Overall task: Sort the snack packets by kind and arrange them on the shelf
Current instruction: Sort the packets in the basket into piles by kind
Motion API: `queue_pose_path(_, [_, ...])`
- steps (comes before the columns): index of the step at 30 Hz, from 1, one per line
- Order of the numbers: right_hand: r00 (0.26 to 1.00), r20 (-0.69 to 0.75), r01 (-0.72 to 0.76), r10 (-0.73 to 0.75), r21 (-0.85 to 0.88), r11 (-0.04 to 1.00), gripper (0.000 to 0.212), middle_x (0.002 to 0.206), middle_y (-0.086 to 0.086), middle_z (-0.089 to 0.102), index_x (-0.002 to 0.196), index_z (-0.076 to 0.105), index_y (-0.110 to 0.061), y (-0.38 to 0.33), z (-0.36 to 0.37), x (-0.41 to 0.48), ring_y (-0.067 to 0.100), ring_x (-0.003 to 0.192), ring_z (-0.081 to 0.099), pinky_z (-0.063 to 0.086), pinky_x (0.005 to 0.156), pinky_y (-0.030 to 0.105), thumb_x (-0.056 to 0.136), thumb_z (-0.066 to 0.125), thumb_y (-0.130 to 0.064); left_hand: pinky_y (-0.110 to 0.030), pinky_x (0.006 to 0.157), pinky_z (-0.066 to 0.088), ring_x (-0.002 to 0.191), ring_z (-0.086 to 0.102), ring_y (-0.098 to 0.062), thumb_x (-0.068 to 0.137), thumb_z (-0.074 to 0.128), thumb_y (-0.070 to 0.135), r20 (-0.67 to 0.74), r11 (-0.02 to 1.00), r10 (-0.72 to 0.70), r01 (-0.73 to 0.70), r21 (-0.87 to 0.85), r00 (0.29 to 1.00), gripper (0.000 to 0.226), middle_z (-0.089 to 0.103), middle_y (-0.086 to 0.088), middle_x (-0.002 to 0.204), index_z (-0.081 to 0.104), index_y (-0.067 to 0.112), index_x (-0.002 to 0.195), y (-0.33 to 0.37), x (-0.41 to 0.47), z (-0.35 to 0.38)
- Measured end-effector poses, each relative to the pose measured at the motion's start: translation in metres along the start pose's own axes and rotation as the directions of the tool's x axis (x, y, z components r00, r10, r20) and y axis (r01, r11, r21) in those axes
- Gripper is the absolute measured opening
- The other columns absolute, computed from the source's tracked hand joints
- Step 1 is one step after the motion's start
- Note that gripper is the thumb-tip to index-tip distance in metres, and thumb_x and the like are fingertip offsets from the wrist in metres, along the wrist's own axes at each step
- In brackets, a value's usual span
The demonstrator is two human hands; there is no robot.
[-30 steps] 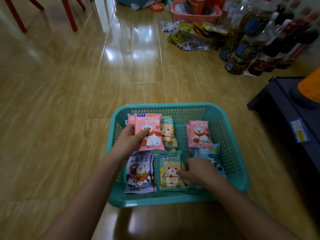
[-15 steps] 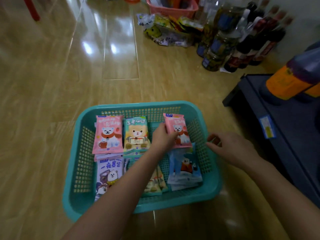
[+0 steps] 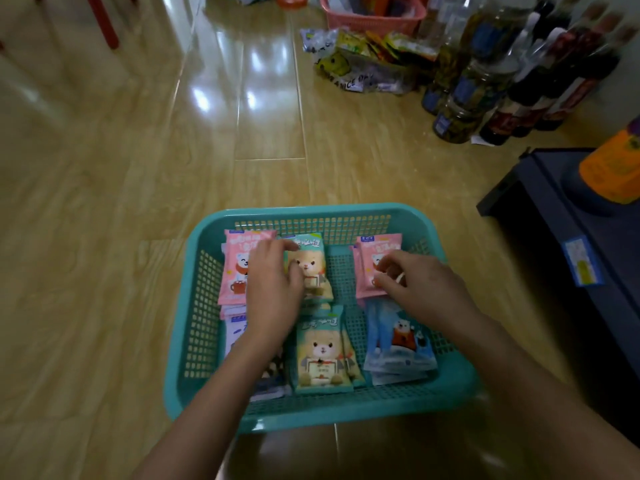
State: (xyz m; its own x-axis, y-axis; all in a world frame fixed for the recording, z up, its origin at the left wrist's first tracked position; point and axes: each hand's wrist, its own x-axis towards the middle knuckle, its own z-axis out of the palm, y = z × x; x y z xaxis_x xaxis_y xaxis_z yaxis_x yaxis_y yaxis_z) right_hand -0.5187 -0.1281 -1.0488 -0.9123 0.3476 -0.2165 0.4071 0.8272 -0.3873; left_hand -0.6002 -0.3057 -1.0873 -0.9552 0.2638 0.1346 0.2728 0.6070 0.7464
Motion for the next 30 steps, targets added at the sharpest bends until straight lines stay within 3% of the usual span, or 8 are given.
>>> queue_pose_path(5, [0.999, 0.029, 0.026, -0.030, 0.129, 0.991, 0.038, 0.104, 0.002, 0.063, 0.110, 0.058, -0.015, -0.044, 0.041, 0.020, 0.022, 0.094, 0.059, 0.050, 0.081, 0.037, 0.088, 0.055, -0.045, -0.035, 0.093, 0.027, 0.111, 0.043, -0.033, 0.084, 0.065, 0.027, 0.028, 0.942, -0.177, 0.161, 0.293, 0.984, 0.044, 0.052, -0.023, 0.114, 0.053, -0.005, 0.111, -0.053, 0.015, -0.035])
queue_pose_path(11, [0.998, 0.003, -0.067, 0.067, 0.050, 0.997, 0.060, 0.115, 0.007, 0.053, 0.114, 0.048, -0.010, -0.072, 0.075, 0.038, 0.026, 0.106, 0.052, 0.041, 0.078, 0.035, 0.080, 0.058, -0.058, -0.030, 0.074, 0.030, 0.103, 0.045, -0.028, 0.074, 0.074, 0.035, 0.105, 0.934, -0.249, 0.210, 0.288, 0.963, 0.052, 0.052, -0.016, 0.107, 0.048, 0.001, 0.104, -0.070, 0.025, -0.033])
queue_pose_path(16, [0.989, 0.014, -0.146, 0.146, 0.163, 0.976, 0.067, 0.119, 0.009, 0.052, 0.117, 0.048, -0.008, -0.075, 0.084, 0.044, 0.025, 0.111, 0.051, 0.047, 0.088, 0.039, 0.072, 0.071, -0.052, -0.035, 0.082, 0.039, 0.108, 0.048, -0.031, 0.071, 0.078, 0.034, 0.146, 0.920, -0.320, 0.270, 0.285, 0.936, 0.061, 0.050, -0.018, 0.114, 0.044, 0.000, 0.109, -0.072, 0.033, -0.031])
queue_pose_path(19, [0.985, 0.030, -0.173, 0.171, 0.214, 0.961, 0.064, 0.113, 0.009, 0.057, 0.111, 0.049, -0.007, -0.075, 0.085, 0.046, 0.026, 0.104, 0.055, 0.050, 0.083, 0.041, 0.069, 0.075, -0.048, -0.031, 0.075, 0.037, 0.104, 0.050, -0.029, 0.069, 0.079, 0.031, 0.154, 0.912, -0.359, 0.310, 0.270, 0.921, 0.060, 0.050, -0.014, 0.112, 0.044, 0.003, 0.109, -0.070, 0.036, -0.032])
queue_pose_path(22, [0.983, 0.079, -0.178, 0.165, 0.207, 0.962, 0.058, 0.103, 0.009, 0.062, 0.103, 0.053, -0.007, -0.074, 0.083, 0.047, 0.027, 0.095, 0.060, 0.052, 0.079, 0.041, 0.070, 0.074, -0.049, -0.028, 0.060, 0.036, 0.084, 0.054, -0.024, 0.070, 0.079, 0.028, 0.192, 0.913, -0.360, 0.301, 0.276, 0.913, 0.038, 0.054, -0.003, 0.088, 0.049, 0.010, 0.085, -0.067, 0.039, -0.034])
queue_pose_path(25, [0.980, 0.140, -0.165, 0.138, 0.210, 0.964, 0.048, 0.098, 0.011, 0.067, 0.099, 0.062, -0.006, -0.071, 0.082, 0.046, 0.028, 0.092, 0.063, 0.053, 0.080, 0.041, 0.079, 0.065, -0.049, -0.024, 0.047, 0.033, 0.059, 0.048, -0.014, 0.072, 0.077, 0.026, 0.239, 0.910, -0.384, 0.322, 0.261, 0.892, 0.039, 0.048, 0.006, 0.062, 0.041, 0.017, 0.061, -0.065, 0.039, -0.037])
queue_pose_path(27, [0.984, 0.135, -0.144, 0.117, 0.217, 0.966, 0.043, 0.094, 0.012, 0.067, 0.095, 0.063, -0.005, -0.069, 0.077, 0.040, 0.028, 0.088, 0.062, 0.049, 0.073, 0.034, 0.086, 0.056, -0.047, -0.025, 0.049, 0.036, 0.059, 0.047, -0.010, 0.076, 0.074, 0.023, 0.253, 0.919, -0.387, 0.349, 0.184, 0.886, 0.029, 0.052, 0.004, 0.069, 0.047, 0.014, 0.070, -0.065, 0.039, -0.039])
queue_pose_path(30, [0.994, 0.089, -0.090, 0.067, 0.287, 0.954, 0.036, 0.075, 0.003, 0.059, 0.078, 0.057, -0.012, -0.060, 0.062, 0.021, 0.019, 0.070, 0.056, 0.037, 0.057, 0.028, 0.089, 0.053, -0.045, -0.033, 0.065, 0.043, 0.078, 0.052, -0.022, 0.085, 0.064, 0.021, 0.241, 0.926, -0.378, 0.372, 0.072, 0.894, 0.026, 0.053, -0.006, 0.089, 0.045, 0.006, 0.095, -0.065, 0.036, -0.045])
